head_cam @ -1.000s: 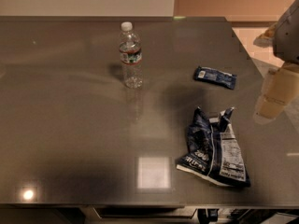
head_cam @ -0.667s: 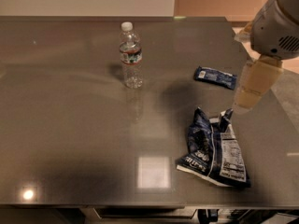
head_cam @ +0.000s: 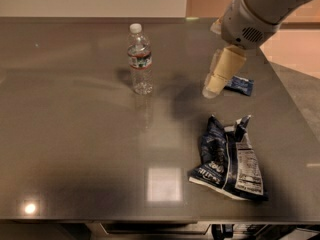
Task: Knock water bottle over
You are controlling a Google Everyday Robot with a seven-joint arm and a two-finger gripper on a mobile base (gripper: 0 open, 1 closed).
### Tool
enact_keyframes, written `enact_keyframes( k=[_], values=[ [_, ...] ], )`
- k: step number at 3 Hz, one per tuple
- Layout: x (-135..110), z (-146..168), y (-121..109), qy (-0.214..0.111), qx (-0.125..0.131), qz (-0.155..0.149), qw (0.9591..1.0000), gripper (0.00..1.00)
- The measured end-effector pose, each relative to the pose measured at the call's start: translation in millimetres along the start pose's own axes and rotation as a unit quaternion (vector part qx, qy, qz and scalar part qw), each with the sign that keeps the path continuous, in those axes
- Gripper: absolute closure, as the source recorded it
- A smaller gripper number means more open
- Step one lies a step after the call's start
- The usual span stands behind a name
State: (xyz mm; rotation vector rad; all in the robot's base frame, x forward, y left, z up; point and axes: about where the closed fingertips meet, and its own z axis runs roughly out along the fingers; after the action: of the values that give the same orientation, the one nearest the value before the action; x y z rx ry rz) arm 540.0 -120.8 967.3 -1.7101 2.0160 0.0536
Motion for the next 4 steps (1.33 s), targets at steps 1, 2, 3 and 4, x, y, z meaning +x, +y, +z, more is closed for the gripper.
enact_keyframes(
  k=[1,2,3,4],
  values=[
    [-28.1,27.3,-25.0,-0.046,-0.011,0.008,0.9988,0.0],
    [-56.0,52.6,-43.4,-0.087,-0.028,0.016,0.9957,0.0],
    [-79.9,71.5,-53.9,-0.127,-0.039,0.023,0.9909,0.0],
    [-98.5,84.7,-60.2,-0.165,-0.036,0.036,0.9849,0.0]
  ],
)
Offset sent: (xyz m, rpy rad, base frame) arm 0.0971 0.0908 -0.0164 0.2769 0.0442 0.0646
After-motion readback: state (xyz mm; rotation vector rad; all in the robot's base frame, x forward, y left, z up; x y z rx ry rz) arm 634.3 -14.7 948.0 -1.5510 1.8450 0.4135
